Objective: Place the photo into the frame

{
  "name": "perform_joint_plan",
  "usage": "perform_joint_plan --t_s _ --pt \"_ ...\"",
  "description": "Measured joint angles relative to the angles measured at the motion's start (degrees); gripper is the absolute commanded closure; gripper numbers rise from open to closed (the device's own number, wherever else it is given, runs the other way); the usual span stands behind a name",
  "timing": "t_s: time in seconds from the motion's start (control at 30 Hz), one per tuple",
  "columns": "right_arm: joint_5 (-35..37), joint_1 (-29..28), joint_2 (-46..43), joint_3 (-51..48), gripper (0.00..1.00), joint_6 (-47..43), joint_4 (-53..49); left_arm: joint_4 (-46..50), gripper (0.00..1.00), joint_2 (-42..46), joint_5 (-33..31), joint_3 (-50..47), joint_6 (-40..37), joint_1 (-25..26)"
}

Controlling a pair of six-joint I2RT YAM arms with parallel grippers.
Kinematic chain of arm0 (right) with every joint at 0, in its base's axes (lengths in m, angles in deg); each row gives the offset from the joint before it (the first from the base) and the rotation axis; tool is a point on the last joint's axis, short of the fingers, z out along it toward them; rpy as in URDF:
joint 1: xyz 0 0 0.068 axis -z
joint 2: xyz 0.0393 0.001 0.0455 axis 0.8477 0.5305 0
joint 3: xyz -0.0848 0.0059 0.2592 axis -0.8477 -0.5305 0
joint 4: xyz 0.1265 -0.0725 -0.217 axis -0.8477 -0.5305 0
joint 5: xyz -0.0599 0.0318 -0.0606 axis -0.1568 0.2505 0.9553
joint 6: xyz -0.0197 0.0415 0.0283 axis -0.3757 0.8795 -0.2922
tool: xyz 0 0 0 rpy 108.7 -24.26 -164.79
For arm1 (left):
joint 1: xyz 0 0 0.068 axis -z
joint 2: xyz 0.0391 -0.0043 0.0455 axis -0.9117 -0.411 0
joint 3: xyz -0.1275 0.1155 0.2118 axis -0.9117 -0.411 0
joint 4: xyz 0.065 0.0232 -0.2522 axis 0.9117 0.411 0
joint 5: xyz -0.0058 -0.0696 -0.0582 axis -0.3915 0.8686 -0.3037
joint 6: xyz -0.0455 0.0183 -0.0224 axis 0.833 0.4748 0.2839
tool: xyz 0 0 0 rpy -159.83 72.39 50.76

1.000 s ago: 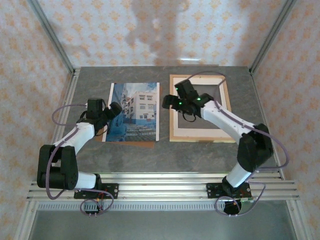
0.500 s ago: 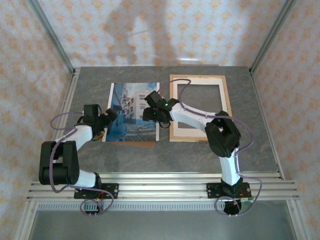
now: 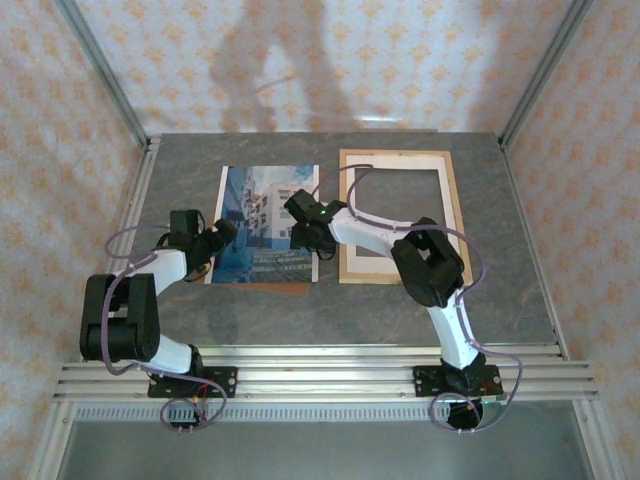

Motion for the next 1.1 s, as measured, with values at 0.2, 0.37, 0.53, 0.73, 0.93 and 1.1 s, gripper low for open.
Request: perform_joint_plan --t_s 0.2,0.37,0.53,0.73,0.93,1.1 --pt "-0.7 0.0 0.6 0.0 0.32 0.4 0.2 -1.8 0.00 -0.7 0.1 -0.2 0.0 0.0" --pt "-2.3 0.0 0.6 -0.1 0.33 0.9 2.3 -3.2 0.00 -1.2 0.2 -0.2 0.0 0.0" --pt "-2.9 0.3 0.0 -2.1 0.33 1.8 4.6 -4.1 0.00 -1.4 0.2 -0.5 0.0 -0.1" --pt "-4.0 0.7 -3.3 -6.5 0.34 3.0 9.1 -4.3 0.00 -1.4 0.2 -0.5 0.0 -0.1" --pt "-7.6 2.1 -7.5 -12.0 0.39 6.1 16.2 -4.3 0.00 -1.4 0.3 -0.5 0.0 -0.1" --pt "-10.4 3.9 -8.0 -15.5 0.50 9.4 20.9 -4.3 0.00 -1.4 0.3 -0.5 0.0 -0.1"
